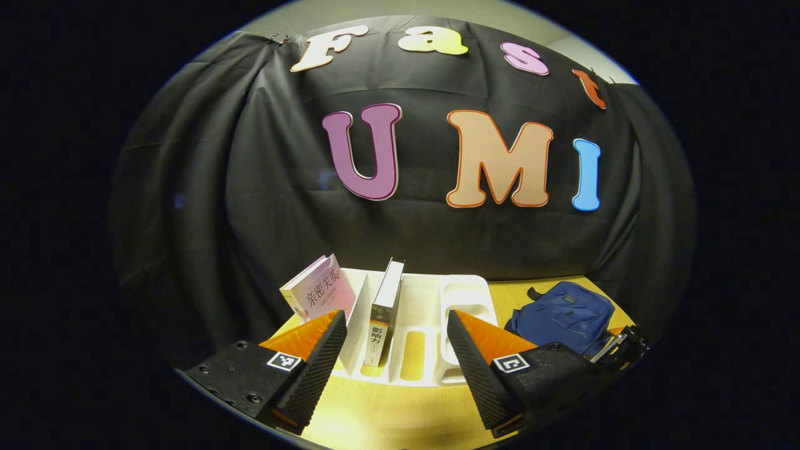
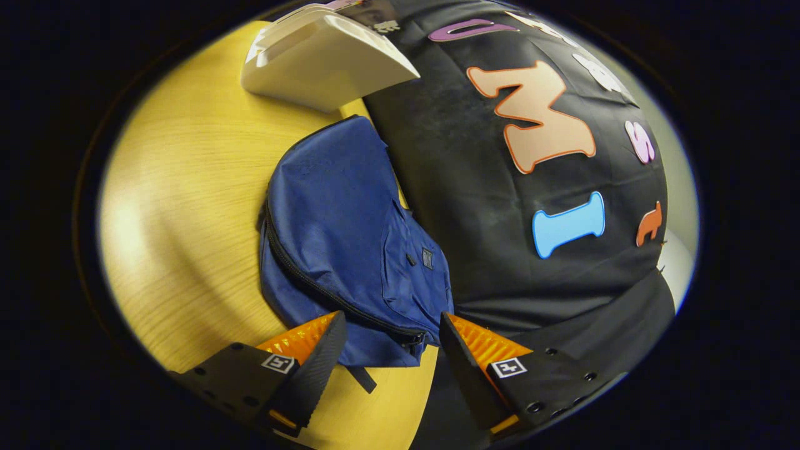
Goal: Open the schoolbag, grab two books from the bookshelf and put them into the schoolbag.
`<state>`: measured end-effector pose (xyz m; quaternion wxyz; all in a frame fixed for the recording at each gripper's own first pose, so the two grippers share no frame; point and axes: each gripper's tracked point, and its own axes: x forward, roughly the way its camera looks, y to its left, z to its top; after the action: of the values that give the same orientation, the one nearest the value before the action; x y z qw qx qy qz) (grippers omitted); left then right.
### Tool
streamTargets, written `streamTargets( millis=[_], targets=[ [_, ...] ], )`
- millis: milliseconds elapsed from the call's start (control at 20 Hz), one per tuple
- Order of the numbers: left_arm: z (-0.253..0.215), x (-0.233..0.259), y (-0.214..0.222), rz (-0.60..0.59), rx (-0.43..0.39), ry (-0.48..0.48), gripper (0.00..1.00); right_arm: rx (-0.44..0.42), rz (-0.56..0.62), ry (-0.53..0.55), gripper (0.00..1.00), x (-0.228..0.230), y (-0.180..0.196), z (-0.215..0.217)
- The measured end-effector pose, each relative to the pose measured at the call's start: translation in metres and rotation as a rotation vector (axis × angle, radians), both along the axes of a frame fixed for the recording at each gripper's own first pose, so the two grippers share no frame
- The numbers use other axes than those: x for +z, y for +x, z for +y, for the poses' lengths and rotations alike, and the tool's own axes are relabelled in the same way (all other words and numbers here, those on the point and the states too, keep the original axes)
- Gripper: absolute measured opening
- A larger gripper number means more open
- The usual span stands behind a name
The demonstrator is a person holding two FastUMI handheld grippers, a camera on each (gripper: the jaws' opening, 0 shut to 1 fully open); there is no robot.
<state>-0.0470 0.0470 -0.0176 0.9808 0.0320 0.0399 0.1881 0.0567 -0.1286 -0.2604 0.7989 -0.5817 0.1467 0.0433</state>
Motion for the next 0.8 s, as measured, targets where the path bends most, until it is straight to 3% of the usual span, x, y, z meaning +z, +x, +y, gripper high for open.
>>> streamTargets(
  millis=[200, 450, 600, 800],
  targets=[
    [-0.002, 0.004, 0.001, -0.011, 0.002, 0.006, 0.95, 0.017, 0.002, -0.028, 0.96, -0.004, 0.008, 0.003],
    [-0.003, -0.001, 0.004, 0.001, 0.006, -0.012, 0.95, 0.006, -0.015, 0.016, 0.96, 0.002, 0.025, 0.011],
    [-0.001, -0.005, 0.002, 0.006, 0.015, -0.038, 0.95, 0.018, -0.014, 0.021, 1.00, 0.000, 0.035, 0.017],
    [0.004, -0.009, -0.003, 0.009, 0.044, -0.057, 0.95, 0.041, 0.010, 0.013, 0.97, -0.012, 0.046, 0.024]
  ],
)
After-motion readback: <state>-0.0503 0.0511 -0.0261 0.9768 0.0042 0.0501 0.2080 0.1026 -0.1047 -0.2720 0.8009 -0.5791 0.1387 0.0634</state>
